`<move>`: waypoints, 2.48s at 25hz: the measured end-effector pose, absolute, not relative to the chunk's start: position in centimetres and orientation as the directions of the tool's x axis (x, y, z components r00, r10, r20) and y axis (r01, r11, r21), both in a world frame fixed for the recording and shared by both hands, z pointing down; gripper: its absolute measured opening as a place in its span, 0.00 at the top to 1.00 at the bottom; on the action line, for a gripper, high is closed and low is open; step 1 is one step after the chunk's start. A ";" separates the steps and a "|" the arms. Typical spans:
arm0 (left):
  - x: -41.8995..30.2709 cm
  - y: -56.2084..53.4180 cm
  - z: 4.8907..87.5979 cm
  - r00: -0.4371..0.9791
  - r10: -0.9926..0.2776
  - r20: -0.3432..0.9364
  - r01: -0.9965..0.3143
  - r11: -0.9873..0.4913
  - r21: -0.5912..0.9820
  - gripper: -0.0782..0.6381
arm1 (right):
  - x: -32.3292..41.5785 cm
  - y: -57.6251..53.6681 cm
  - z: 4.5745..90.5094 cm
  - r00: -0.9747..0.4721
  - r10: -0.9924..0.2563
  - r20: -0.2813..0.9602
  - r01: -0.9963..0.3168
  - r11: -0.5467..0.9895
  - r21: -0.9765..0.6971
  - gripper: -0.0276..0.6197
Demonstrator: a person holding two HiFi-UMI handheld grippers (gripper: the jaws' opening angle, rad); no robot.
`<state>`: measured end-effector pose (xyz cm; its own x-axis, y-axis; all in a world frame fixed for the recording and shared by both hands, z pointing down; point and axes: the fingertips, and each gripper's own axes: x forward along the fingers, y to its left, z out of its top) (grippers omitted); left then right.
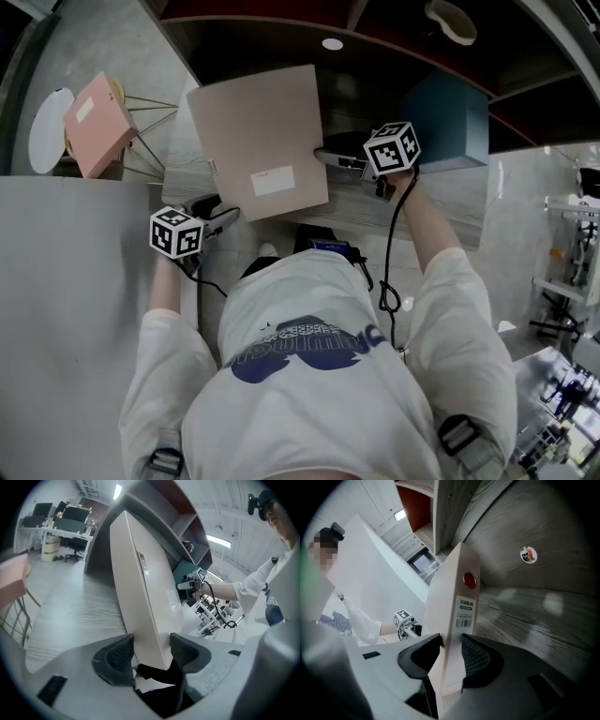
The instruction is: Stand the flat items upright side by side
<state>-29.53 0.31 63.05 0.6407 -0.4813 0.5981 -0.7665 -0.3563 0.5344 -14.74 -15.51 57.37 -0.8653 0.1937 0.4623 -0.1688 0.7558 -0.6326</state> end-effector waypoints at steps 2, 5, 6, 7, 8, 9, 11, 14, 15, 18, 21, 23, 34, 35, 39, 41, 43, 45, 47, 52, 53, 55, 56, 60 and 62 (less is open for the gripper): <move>-29.7 0.0 62.7 0.625 -0.488 0.610 -0.781 -0.380 0.497 0.54 | -14.7 -15.4 57.0 -0.857 0.191 0.478 -0.162 0.782 -0.602 0.74; -29.4 -0.7 62.1 0.602 -0.505 0.619 -0.798 -0.406 0.445 0.54 | -14.0 -15.7 56.2 -0.855 0.173 0.489 -0.156 0.813 -0.561 0.74; -29.3 -0.8 61.9 0.591 -0.514 0.621 -0.806 -0.414 0.424 0.54 | -13.9 -15.7 56.0 -0.854 0.167 0.493 -0.153 0.825 -0.544 0.75; -29.3 -1.0 61.9 0.578 -0.526 0.624 -0.815 -0.422 0.398 0.54 | -13.9 -15.8 55.9 -0.851 0.161 0.500 -0.149 0.839 -0.523 0.75; -29.4 -1.1 61.8 0.561 -0.540 0.627 -0.824 -0.430 0.368 0.54 | -13.9 -15.8 55.8 -0.847 0.154 0.508 -0.144 0.855 -0.499 0.75; -29.4 -1.3 61.8 0.544 -0.556 0.629 -0.835 -0.437 0.335 0.54 | -13.9 -15.8 55.7 -0.843 0.148 0.516 -0.138 0.869 -0.475 0.75; -29.5 -1.5 61.9 0.508 -0.591 0.627 -0.853 -0.444 0.273 0.54 | -14.0 -15.9 55.5 -0.840 0.132 0.526 -0.130 0.892 -0.432 0.75; -29.4 -1.8 62.2 0.461 -0.638 0.617 -0.876 -0.439 0.201 0.54 | -14.2 -16.2 55.3 -0.837 0.107 0.537 -0.125 0.918 -0.377 0.75; -29.3 -1.9 62.4 0.449 -0.648 0.615 -0.881 -0.436 0.184 0.54 | -14.2 -16.3 55.3 -0.833 0.102 0.543 -0.121 0.925 -0.360 0.75; -28.9 -1.5 62.9 0.424 -0.665 0.615 -0.890 -0.431 0.148 0.54 | -14.0 -15.9 55.3 -0.813 0.102 0.573 -0.100 0.945 -0.310 0.75; -28.7 -1.4 63.1 0.401 -0.675 0.619 -0.894 -0.435 0.105 0.54 | -13.8 -15.5 55.2 -0.793 0.110 0.599 -0.074 0.959 -0.274 0.75; -28.8 -1.6 63.2 0.385 -0.682 0.622 -0.895 -0.440 0.072 0.54 | -13.7 -15.4 55.2 -0.785 0.108 0.610 -0.066 0.964 -0.256 0.75; -28.1 -1.9 64.2 0.342 -0.729 0.593 -0.873 -0.481 -0.088 0.54 | -12.3 -14.0 55.4 -0.736 0.018 0.677 -0.085 0.989 -0.118 0.74; -28.1 -1.8 64.5 0.341 -0.727 0.596 -0.870 -0.485 -0.092 0.54 | -12.2 -13.9 55.5 -0.734 0.014 0.679 -0.088 0.989 -0.115 0.74; -27.8 -1.7 64.5 0.336 -0.727 0.598 -0.855 -0.503 -0.130 0.54 | -11.7 -13.6 55.4 -0.725 -0.004 0.689 -0.097 0.991 -0.096 0.74; -27.8 -1.6 64.6 0.335 -0.724 0.604 -0.844 -0.515 -0.149 0.54 | -11.6 -13.3 55.4 -0.721 -0.014 0.693 -0.098 0.992 -0.082 0.74; -27.7 -1.5 64.6 0.338 -0.719 0.607 -0.836 -0.526 -0.157 0.54 | -11.4 -13.1 55.4 -0.716 -0.027 0.698 -0.096 0.994 -0.060 0.75; -27.5 -1.2 64.2 0.357 -0.715 0.601 -0.826 -0.542 -0.153 0.54 | -11.2 -12.9 55.3 -0.712 -0.041 0.701 -0.097 0.994 -0.041 0.75; -27.2 -1.1 63.7 0.379 -0.708 0.596 -0.815 -0.560 -0.146 0.53 | -11.0 -12.8 55.3 -0.712 -0.052 0.700 -0.104 0.994 -0.031 0.75; -27.5 -1.6 61.7 0.402 -0.721 0.564 -0.823 -0.554 -0.121 0.48 | -10.9 -12.7 55.3 -0.710 -0.067 0.701 -0.114 0.993 -0.020 0.76; -27.9 -1.8 60.8 0.399 -0.731 0.554 -0.833 -0.542 -0.115 0.46 | -11.0 -12.7 55.3 -0.709 -0.067 0.702 -0.112 0.994 -0.018 0.76; -28.7 -2.4 58.9 0.393 -0.748 0.535 -0.848 -0.520 -0.105 0.43 | -11.0 -12.6 55.3 -0.707 -0.067 0.704 -0.109 0.994 -0.015 0.76; -29.0 -2.7 58.2 0.395 -0.753 0.527 -0.850 -0.517 -0.102 0.42 | -11.0 -12.6 55.3 -0.706 -0.068 0.705 -0.109 0.994 -0.014 0.76; -29.2 -3.8 56.7 0.426 -0.735 0.527 -0.829 -0.550 -0.098 0.42 | -11.0 -12.6 55.3 -0.704 -0.070 0.707 -0.108 0.994 -0.009 0.76; -28.9 -3.9 56.7 0.438 -0.721 0.537 -0.818 -0.568 -0.095 0.42 | -11.0 -12.6 55.3 -0.701 -0.069 0.710 -0.106 0.994 -0.008 0.76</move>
<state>-28.95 -3.92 56.68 0.4380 -0.7213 0.5366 -0.8178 -0.5675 -0.0954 -10.96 -12.60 55.34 -0.7008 -0.0690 0.7100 -0.1065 0.9943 -0.0084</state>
